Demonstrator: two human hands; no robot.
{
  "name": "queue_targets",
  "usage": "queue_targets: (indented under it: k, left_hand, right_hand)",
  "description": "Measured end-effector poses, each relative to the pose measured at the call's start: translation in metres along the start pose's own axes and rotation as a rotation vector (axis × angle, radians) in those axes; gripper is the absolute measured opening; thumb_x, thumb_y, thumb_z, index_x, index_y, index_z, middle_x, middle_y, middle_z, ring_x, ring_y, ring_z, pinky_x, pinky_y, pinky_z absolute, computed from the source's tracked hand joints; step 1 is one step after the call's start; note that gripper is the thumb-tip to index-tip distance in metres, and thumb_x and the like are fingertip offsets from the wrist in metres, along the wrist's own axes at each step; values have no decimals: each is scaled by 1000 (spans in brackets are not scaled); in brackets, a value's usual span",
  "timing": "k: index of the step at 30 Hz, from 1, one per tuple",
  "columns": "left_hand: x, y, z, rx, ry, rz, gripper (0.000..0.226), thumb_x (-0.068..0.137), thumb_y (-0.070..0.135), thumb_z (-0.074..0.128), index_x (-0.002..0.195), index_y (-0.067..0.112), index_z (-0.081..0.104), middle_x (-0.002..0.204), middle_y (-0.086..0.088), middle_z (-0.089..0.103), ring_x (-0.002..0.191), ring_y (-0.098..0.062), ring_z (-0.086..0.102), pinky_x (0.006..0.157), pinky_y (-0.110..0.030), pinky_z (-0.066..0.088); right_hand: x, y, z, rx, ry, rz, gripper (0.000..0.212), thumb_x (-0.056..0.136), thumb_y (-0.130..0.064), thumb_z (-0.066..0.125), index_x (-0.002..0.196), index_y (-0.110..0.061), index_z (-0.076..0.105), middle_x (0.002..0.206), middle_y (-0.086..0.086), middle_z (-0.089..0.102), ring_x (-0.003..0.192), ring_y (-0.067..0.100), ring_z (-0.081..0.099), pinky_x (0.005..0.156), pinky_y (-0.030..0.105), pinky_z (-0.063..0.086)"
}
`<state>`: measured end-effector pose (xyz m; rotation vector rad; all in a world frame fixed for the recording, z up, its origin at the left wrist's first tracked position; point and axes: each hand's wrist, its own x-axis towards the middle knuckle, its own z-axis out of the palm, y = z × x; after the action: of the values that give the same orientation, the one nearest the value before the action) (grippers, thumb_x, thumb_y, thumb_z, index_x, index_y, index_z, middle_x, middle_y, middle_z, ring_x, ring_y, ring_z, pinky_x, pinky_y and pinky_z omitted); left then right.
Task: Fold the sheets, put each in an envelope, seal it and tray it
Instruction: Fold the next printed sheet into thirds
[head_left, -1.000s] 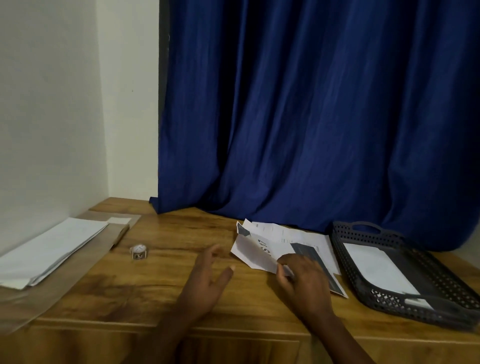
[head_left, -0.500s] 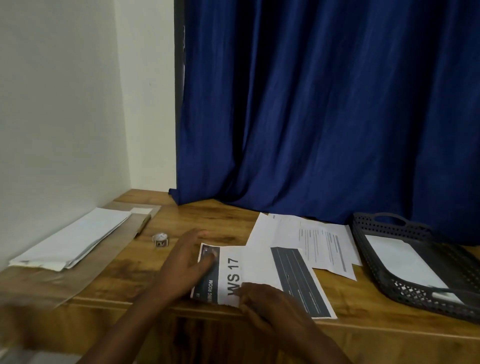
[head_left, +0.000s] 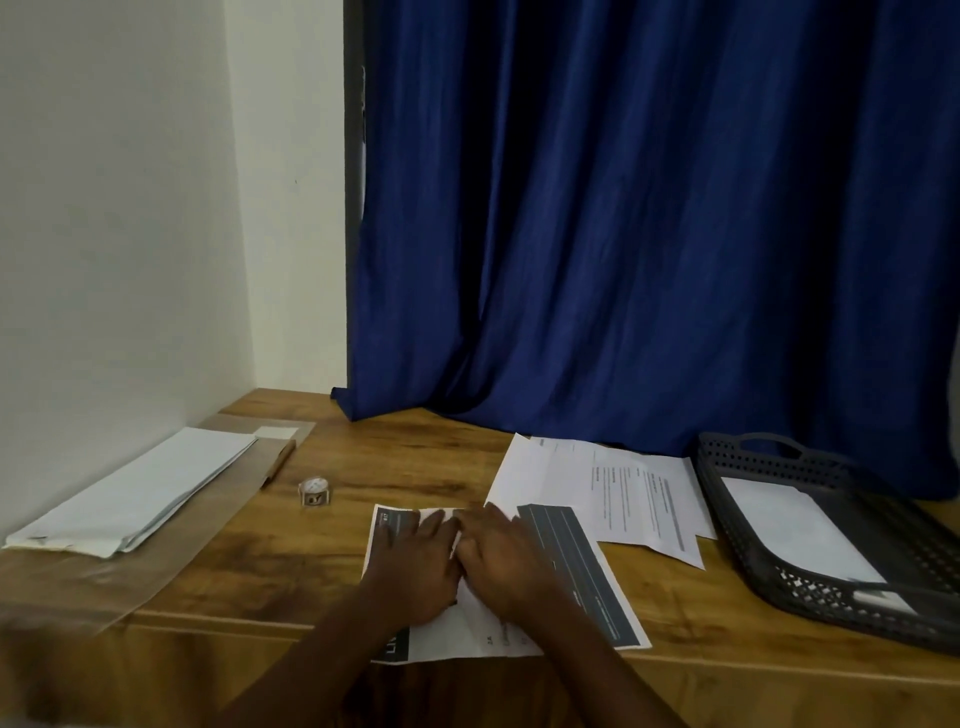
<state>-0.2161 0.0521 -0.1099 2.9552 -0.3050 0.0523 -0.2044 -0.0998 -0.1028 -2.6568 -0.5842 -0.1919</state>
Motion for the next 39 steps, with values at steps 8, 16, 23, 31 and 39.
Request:
queue_targets:
  k: [8,16,23,31,39]
  left_hand:
    - [7,-15,16,59,17,34,117,64,81,-30,162,28,5,170,4,0,156,-22,-6,123,-50,-5]
    - [7,-36,10,37,-14,-29,124,54,84,-29,161,31,3,170,3,-2,156,-21,-6,125,-49,0]
    - [-6,-12,-10,77,22,-24,95,84,78,-10,162,24,3,170,-1,-7,155,-27,-14,121,-56,-7]
    - [-38,-8,16,83,40,95,111,67,85,-25,160,36,11,170,6,3,156,-21,-2,124,-47,0]
    - [-50,-32,7,114,4,23,92,83,82,-2,161,34,3,170,4,-1,156,-19,-3,124,-45,0]
  right_hand:
    - [1,30,5,-133,-184,67,85,88,-76,1,161,-33,11,170,-6,2,157,17,-2,125,45,-2]
    - [-9,92,-26,-246,-130,337,77,98,-68,9,161,-23,10,170,0,8,157,24,6,126,54,7]
    - [-22,53,-27,-358,72,261,92,87,-68,-19,161,-26,16,170,-1,8,157,22,1,125,52,-3]
    - [-48,23,-3,-176,-167,95,112,63,-80,-15,161,-32,9,170,-6,3,157,17,-2,126,45,-2]
    - [-73,78,-23,-211,-120,212,102,71,-82,-15,161,-35,4,170,-9,1,157,15,0,126,45,2]
